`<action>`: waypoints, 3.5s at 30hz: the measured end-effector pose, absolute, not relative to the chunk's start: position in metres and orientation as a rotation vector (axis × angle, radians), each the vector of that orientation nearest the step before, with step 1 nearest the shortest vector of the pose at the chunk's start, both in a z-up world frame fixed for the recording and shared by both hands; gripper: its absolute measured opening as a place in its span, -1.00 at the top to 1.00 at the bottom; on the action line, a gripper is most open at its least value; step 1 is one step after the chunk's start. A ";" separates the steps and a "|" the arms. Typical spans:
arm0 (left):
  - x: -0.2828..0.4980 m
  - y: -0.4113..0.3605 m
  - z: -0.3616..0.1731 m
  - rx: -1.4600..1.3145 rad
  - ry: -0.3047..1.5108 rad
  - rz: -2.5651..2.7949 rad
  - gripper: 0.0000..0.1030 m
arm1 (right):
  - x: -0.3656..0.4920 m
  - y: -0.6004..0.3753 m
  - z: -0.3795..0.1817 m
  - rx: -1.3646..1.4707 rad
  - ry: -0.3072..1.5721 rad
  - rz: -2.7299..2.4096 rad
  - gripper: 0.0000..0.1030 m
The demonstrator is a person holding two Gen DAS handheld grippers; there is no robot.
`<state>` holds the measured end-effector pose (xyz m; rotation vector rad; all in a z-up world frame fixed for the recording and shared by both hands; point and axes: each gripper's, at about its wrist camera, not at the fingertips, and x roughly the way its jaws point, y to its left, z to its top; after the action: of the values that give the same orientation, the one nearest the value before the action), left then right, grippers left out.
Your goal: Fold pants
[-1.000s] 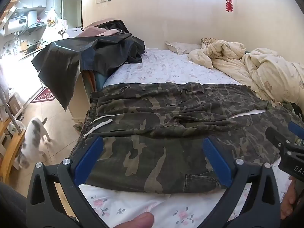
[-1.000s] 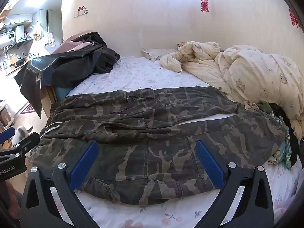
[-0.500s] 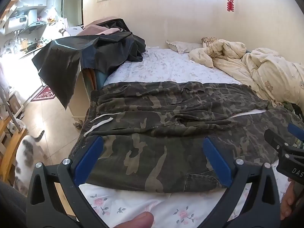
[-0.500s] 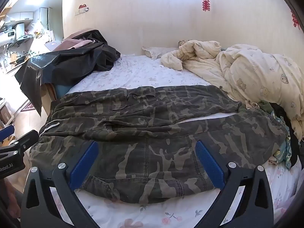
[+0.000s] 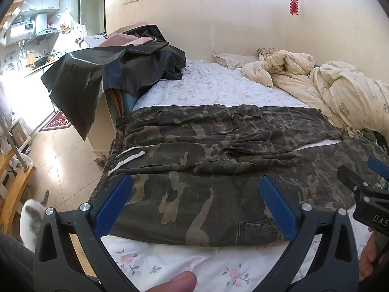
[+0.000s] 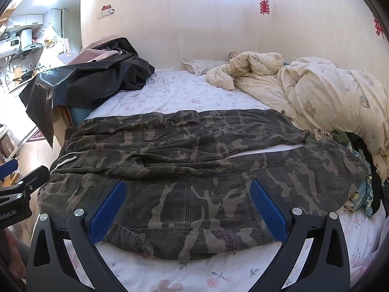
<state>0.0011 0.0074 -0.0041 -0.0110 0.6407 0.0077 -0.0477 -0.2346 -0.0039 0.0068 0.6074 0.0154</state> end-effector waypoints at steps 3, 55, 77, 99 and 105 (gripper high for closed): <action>0.001 0.008 -0.005 -0.009 0.637 0.009 -1.00 | -0.048 -0.234 -0.004 0.007 0.606 0.014 -1.00; -0.004 0.002 -0.005 -0.010 0.644 0.007 -1.00 | -0.048 -0.235 -0.004 0.012 0.607 0.014 -1.00; 0.003 0.010 -0.010 -0.023 0.694 0.014 -1.00 | -0.046 -0.237 -0.005 0.019 0.615 0.013 -1.00; 0.203 0.176 -0.013 0.011 0.983 0.168 -1.00 | 0.061 -0.318 0.061 0.034 0.750 0.003 -1.00; 0.279 0.221 -0.066 -0.118 1.065 0.120 -0.99 | 0.102 -0.328 0.036 0.043 0.809 0.010 -1.00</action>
<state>0.2790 0.2207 -0.0664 -0.1178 1.0645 0.1201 0.1020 -0.3275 0.0361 0.0434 0.8092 0.0100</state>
